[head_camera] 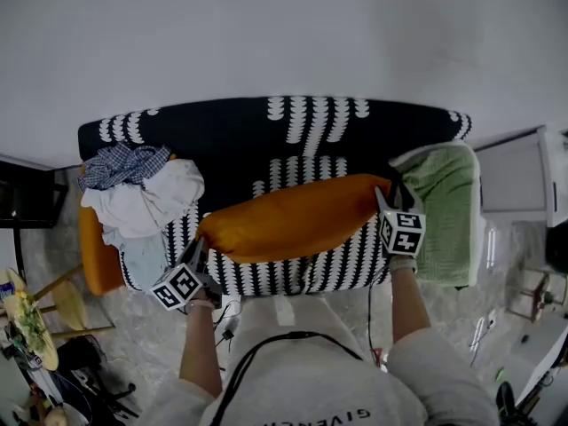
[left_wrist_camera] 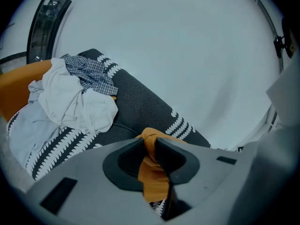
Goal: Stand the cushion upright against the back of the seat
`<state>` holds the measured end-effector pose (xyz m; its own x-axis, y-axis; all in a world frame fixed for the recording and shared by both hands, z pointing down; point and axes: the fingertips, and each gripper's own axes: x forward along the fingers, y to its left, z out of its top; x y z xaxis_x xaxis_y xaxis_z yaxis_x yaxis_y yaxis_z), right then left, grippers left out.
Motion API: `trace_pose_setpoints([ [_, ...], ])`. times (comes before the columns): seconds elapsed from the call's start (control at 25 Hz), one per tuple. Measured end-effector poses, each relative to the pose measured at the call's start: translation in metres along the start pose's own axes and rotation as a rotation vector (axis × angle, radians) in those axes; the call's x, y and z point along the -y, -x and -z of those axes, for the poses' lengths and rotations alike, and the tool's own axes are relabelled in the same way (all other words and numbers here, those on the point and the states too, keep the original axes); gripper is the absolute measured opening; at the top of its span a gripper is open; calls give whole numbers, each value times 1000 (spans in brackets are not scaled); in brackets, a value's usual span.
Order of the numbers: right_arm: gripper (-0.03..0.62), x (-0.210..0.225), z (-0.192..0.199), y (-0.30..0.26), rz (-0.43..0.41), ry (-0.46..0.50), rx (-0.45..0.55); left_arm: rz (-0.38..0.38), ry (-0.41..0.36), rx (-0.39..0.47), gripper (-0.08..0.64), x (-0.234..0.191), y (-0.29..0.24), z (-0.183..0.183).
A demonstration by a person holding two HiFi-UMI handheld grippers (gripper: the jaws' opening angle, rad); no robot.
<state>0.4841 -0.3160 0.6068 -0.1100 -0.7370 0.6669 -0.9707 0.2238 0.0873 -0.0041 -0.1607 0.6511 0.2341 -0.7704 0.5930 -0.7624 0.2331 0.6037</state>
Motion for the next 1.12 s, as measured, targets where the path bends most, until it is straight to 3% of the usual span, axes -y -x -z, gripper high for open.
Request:
trace_pose_setpoints([
  [0.12,262,4,15,-11,-49,-105,-41,-9,12,14,98,0,2,0],
  [0.32,259,-9,38,-30,-208,-322,-104,-8,44,31,97,7,2,2],
  [0.36,245,-11,38,-30,-237,-357,-101,-2,60,39,95,8,2,3],
  [0.4,189,-13,37,-29,-258,-371,-95,8,84,51,95,9,2,3],
  [0.48,87,-17,36,-27,-275,-328,-89,41,156,97,92,13,4,-1],
  [0.56,44,-23,35,-26,-279,-269,-82,80,232,154,86,18,5,-8],
  [0.64,37,-24,31,-25,-283,-264,-65,107,263,189,83,25,4,-15],
  [0.84,35,-18,17,-19,-290,-253,-30,143,257,245,81,43,-1,-35],
  [1.12,35,-3,0,-29,-259,-293,-2,173,242,253,81,60,-34,-62],
])
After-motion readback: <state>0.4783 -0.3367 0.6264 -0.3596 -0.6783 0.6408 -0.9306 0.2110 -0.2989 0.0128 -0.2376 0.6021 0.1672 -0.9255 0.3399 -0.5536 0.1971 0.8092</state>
